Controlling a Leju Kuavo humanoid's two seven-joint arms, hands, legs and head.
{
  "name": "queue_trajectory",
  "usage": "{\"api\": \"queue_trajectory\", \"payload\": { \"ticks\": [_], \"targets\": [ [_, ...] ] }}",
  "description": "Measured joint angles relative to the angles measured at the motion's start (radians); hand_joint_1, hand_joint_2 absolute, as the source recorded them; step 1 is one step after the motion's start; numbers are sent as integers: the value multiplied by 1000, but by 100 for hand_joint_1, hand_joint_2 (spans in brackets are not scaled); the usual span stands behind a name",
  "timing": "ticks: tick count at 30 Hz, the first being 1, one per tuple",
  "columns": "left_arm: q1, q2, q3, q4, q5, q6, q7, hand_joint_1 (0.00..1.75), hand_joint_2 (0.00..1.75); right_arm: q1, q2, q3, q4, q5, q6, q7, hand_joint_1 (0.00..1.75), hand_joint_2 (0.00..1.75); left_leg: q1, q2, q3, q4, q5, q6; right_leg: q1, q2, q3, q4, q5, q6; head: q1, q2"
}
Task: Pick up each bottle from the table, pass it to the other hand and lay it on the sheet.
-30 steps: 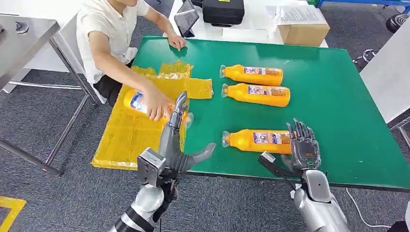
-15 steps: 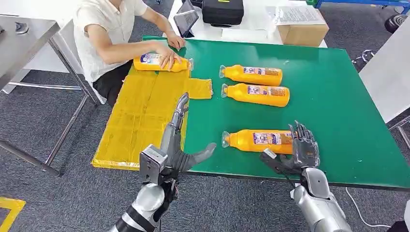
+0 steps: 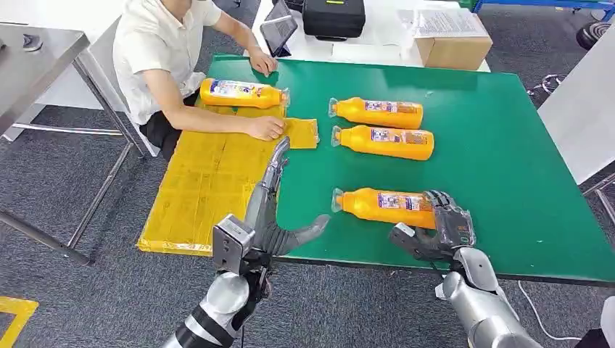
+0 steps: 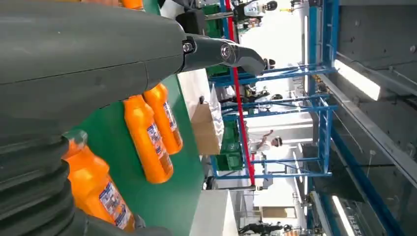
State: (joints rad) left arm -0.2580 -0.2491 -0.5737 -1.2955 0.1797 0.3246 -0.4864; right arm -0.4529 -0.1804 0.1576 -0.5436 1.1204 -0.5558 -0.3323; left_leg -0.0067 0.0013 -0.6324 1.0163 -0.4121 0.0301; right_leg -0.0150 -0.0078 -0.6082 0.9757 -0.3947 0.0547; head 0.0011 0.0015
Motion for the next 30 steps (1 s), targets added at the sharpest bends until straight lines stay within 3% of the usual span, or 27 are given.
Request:
{"api": "queue_trajectory", "payload": {
  "ticks": [11, 19, 22, 25, 30],
  "targets": [
    [-7, 0, -5, 0, 12, 1, -14, 0, 175, 2, -3, 2, 15, -115, 28, -114, 175, 175, 0, 0, 0, 0, 0, 0, 0, 0, 0, 0, 0, 0, 0, 0],
    [2, -9, 24, -3, 108, 76, -63, 0, 175, 28, 33, -25, -19, -378, 93, -254, 175, 175, 1, 1, 0, 0, 0, 0, 1, 1, 0, 0, 0, 0, 0, 0],
    [17, -22, 50, 4, 227, 73, -56, 0, 175, 55, 60, -47, -72, -500, 119, -293, 175, 175, 1, 0, 0, 0, 0, 0, 1, 1, 0, 0, 0, 0, 0, 0],
    [58, -22, 66, 4, 285, 61, -125, 0, 175, 102, 82, -62, -170, -606, 147, -304, 175, 175, 1, 0, -1, 0, 0, 0, 1, 1, 0, 1, 0, 0, 0, 0],
    [155, -5, 92, -27, 313, 46, -154, 0, 175, 200, 94, -88, -345, -682, 162, -292, 175, 175, 1, -2, -2, 0, -2, -1, 1, 0, -1, 0, -3, 1, 0, 0]
  ]
}}
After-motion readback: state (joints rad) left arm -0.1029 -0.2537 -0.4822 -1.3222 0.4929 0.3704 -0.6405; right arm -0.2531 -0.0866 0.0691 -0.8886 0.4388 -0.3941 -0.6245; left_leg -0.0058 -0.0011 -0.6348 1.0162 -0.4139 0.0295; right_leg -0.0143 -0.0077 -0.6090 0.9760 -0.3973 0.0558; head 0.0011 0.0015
